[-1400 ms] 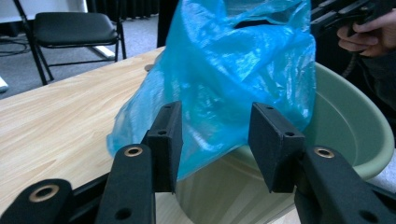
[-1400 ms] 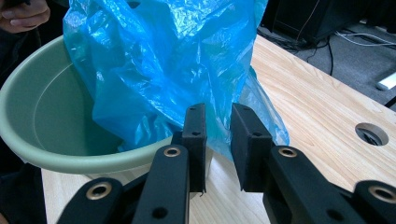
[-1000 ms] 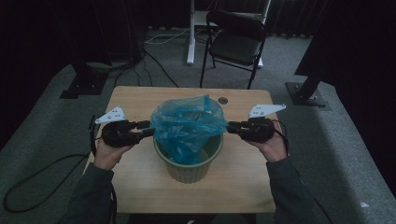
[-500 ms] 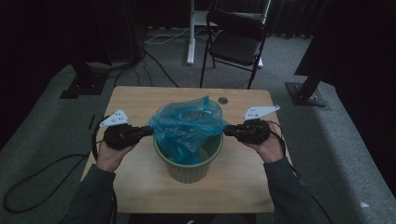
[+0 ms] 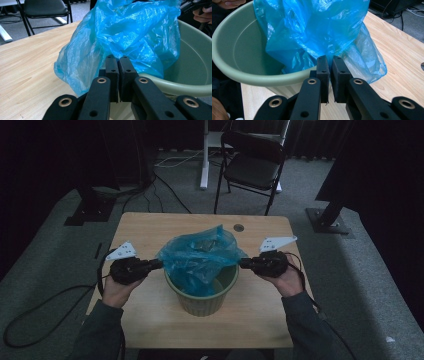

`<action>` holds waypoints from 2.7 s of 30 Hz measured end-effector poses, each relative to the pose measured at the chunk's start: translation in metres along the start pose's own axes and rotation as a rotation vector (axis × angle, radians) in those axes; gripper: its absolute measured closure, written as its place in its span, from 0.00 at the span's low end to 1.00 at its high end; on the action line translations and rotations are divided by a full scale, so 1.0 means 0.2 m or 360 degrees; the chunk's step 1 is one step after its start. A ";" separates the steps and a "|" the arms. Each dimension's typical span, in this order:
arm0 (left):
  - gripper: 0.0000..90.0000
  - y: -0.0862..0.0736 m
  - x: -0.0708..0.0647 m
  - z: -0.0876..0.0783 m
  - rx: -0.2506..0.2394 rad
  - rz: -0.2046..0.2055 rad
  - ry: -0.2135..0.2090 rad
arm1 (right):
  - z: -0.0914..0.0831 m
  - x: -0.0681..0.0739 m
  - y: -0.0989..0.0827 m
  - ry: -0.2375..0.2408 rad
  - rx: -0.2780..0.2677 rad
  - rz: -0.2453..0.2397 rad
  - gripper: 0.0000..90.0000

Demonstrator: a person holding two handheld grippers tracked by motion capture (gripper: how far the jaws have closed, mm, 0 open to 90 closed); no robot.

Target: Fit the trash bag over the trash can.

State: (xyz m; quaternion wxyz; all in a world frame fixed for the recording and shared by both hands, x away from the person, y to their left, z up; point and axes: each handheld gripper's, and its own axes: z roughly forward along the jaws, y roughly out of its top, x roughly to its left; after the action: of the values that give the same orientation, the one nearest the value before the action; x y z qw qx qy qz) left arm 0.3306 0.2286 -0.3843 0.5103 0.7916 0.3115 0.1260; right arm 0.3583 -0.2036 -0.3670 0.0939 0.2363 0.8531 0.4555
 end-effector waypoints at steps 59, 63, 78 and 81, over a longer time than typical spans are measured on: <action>0.95 -0.07 -0.01 0.08 0.0061 -0.0029 -0.0042 | 0.03 0.04 -0.10 0.0054 0.0018 0.0052 0.97; 0.95 -0.08 -0.01 0.10 0.0074 -0.0033 -0.0054 | 0.03 0.05 -0.10 0.0060 0.0031 0.0048 0.97; 0.94 -0.14 0.00 0.11 0.0108 -0.0079 -0.0070 | 0.09 0.05 -0.15 0.0069 0.0108 0.0056 0.97; 0.85 -0.13 0.00 0.08 0.0083 -0.0071 -0.0052 | 0.06 0.05 -0.15 0.0057 0.0077 0.0062 0.91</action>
State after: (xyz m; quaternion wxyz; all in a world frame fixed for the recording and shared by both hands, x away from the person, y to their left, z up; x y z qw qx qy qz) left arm 0.3293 0.2235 -0.4152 0.4973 0.7994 0.3239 0.0936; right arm 0.3455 -0.2040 -0.3975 0.0641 0.2470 0.8606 0.4408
